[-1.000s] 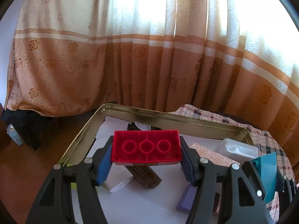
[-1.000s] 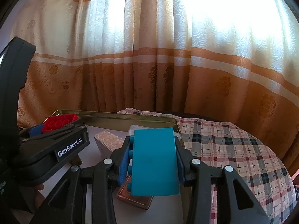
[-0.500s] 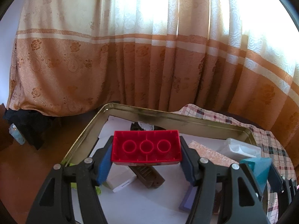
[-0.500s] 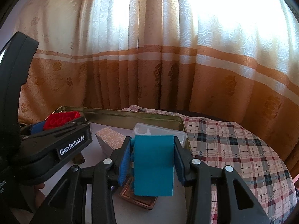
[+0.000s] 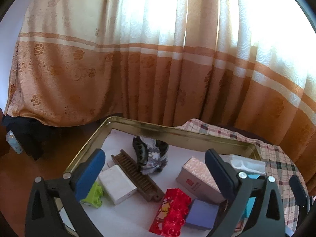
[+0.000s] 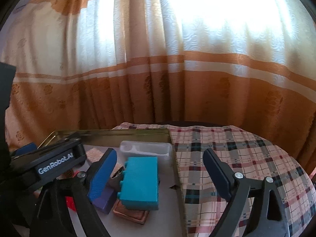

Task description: Organize rigid objects

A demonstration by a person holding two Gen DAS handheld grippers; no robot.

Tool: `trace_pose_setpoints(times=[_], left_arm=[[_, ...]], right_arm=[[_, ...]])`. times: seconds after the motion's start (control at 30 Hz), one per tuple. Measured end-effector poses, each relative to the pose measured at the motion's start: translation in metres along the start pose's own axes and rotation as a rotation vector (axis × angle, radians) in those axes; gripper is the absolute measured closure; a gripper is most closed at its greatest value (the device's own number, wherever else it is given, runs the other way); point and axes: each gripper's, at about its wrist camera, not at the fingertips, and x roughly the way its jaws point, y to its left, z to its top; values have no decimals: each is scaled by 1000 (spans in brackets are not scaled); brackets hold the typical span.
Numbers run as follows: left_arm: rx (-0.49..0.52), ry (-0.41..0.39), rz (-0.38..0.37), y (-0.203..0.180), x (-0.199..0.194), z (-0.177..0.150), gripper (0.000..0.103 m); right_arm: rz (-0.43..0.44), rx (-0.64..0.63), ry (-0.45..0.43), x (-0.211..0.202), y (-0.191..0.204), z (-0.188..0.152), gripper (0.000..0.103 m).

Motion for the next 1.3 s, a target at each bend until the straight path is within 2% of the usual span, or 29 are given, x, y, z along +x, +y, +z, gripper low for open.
trace_pose_setpoints(times=[0.23,0.4,0.63,0.77,0.97,1.3], left_arm=[[-5,-27,16,-1,-2,0,1],[-22,-84,0,0,-10,0,1],[58,-87,-34,-19,-12,-6,1],[101,-100,-25,-27,-14,-8,1],[80,-99,-48,-24,-15,-7,1],[94,-113,-40,-24,-19,-10,1]], right_arm=[[-22,1,-11,-2,-1,0,12],[-66,32,-47,-6,-11,2,11],[-132,105,-123,-17,-31,7,6],[-143,134,-126,-18,-39,8,6],[-145,123,-155,-23,-38,8,6],[-140,121,-200,-30,-38,6,6]])
